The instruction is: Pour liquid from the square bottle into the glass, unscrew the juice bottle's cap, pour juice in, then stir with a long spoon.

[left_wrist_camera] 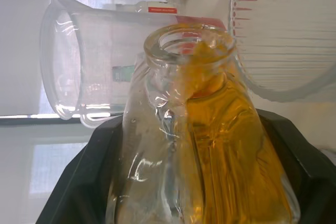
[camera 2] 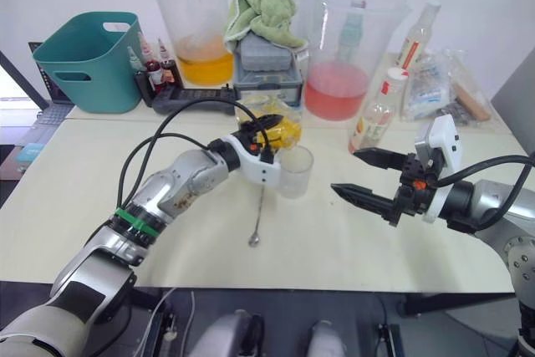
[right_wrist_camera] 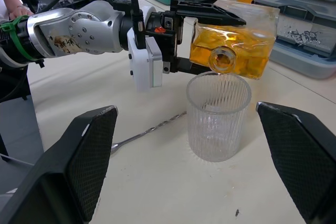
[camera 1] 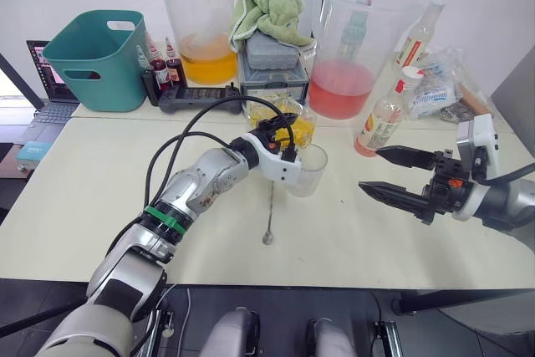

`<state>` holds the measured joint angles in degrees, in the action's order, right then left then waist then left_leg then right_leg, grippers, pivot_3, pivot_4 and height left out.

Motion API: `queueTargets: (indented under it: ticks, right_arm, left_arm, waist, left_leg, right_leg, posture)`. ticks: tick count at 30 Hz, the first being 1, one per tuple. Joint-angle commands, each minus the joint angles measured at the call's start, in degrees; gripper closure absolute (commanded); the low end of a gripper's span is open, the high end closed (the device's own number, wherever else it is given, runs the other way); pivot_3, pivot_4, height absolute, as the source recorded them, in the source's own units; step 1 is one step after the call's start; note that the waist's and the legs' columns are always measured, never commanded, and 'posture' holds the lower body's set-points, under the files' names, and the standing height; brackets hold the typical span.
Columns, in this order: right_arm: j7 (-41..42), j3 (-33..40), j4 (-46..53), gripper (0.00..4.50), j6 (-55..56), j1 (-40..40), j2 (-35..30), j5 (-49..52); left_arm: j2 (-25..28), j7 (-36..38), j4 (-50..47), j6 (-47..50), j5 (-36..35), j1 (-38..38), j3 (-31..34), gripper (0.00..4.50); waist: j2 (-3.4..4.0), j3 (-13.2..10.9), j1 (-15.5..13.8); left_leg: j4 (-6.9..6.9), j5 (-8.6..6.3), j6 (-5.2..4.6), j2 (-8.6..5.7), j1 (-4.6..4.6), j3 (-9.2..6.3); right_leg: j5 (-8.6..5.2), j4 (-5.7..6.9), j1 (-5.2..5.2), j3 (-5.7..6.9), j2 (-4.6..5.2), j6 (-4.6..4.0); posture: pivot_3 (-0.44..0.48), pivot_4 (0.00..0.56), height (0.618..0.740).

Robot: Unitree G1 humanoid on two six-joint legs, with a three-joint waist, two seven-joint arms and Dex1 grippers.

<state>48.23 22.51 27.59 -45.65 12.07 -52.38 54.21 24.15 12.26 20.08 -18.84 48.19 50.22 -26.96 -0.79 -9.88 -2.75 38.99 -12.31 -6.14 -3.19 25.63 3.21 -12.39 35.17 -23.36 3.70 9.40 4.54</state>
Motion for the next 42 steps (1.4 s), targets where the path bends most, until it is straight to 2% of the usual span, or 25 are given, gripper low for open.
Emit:
queueTargets:
  ticks: [1,21,31,39,42]
  right_arm:
    - [-0.08,0.5,0.77,0.0,0.63,0.83,-0.46,0.29]
    - [0.49,-0.4,-0.41,0.0,0.96,2.22,-0.94,-0.5]
    - [1.4,-1.68,-1.4,0.0,0.9,4.27,-0.89,-1.3]
    - [2.67,-3.1,-2.73,0.0,0.82,6.64,-1.2,-1.76]
    - [3.56,-3.78,-3.5,0.0,0.83,7.72,-1.44,-2.04]
  left_arm:
    - [0.1,-3.96,-3.53,-1.36,1.13,4.45,1.49,1.71]
    - [0.11,-6.07,-3.91,-1.23,4.39,5.67,1.62,1.71]
    - [-0.7,-0.52,-5.88,0.57,-2.44,4.72,3.83,1.71]
    - [-2.91,6.5,-8.87,6.94,-14.23,3.2,9.35,1.71]
    - [-4.55,9.76,-10.77,12.15,-20.03,2.43,12.35,1.71]
  waist:
    - [0.0,0.0,0.0]
    - [0.0,0.0,0.07]
    - [0.0,0.0,0.22]
    - [0.0,0.0,0.34]
    - [0.0,0.0,0.42]
  left_leg:
    - [0.0,0.0,0.0,0.0,0.0,0.0]
    - [0.02,0.0,-0.01,-0.01,0.01,0.01]
    - [0.04,0.01,0.0,0.0,0.01,0.01]
    - [0.07,0.01,-0.01,0.0,0.02,0.01]
    - [0.09,0.01,-0.01,0.0,0.01,0.01]
  right_leg:
    - [0.0,0.0,0.0,0.0,0.0,0.0]
    - [0.0,0.05,-0.02,0.0,0.0,0.0]
    - [0.0,0.08,-0.03,0.0,-0.02,0.0]
    - [0.0,0.1,-0.04,0.0,-0.02,0.0]
    - [0.0,0.12,-0.04,0.0,-0.02,0.0]
  posture:
    - [0.0,0.15,0.74]
    - [0.0,0.15,0.74]
    - [0.0,0.15,0.74]
    - [0.0,0.15,0.74]
    - [0.0,0.15,0.74]
